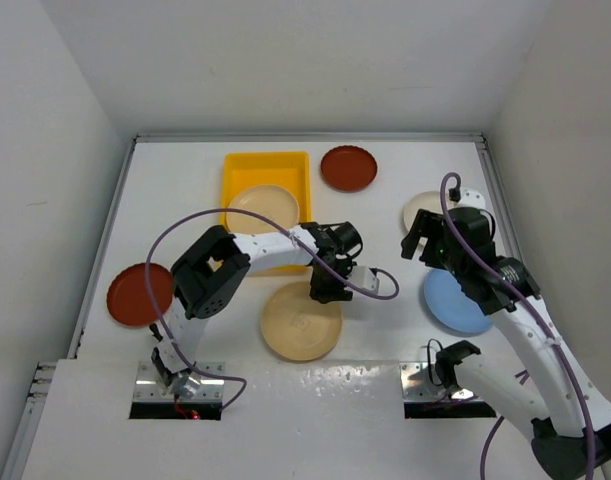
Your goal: Place the plates into the plastic bin on the countertop
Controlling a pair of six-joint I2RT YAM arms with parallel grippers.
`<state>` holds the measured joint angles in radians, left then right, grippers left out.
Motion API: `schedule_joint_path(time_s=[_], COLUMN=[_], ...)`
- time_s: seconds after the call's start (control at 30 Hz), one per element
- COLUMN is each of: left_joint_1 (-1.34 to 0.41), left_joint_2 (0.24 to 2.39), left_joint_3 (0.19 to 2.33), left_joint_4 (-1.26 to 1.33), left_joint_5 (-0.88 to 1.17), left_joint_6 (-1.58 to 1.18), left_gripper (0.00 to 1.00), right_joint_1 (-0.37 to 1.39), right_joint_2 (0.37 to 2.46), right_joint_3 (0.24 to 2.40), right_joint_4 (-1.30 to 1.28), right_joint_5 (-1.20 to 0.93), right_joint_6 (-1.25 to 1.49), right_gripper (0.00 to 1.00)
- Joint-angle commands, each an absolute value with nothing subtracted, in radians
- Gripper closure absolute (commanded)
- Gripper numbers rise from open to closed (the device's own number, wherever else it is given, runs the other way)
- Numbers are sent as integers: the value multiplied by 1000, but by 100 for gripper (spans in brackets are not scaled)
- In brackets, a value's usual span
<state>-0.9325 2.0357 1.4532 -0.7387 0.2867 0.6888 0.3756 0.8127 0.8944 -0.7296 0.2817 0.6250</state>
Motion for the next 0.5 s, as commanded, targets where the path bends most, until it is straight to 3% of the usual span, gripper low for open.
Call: schedule_joint_path(time_s=[0.0,0.2,0.27,0.3,0.47], left_joint_1=[-948,-957,-957,-957,-925], left_joint_2=[2056,2082,2071,2057,2014], left_joint_3=[1448,1436,1436,1436,1527], left_joint_4=[-699,-699,-699,-699,-753], left_joint_5=[285,298,298,298,356], left_joint_6=[733,733,710,694,563], left_gripper=[47,75,96,100,100], right_joint_1=[376,377,376,379,376], right_joint_2=[799,775,770,764,732], right_joint_3=[910,920,919,917,914], right_joint_4=[-750,-765,-765,-767,-765], right_joint_5=[304,325,333,344,368], right_joint_6=[637,631,624,626,646], right_gripper=[18,18,18,18,19])
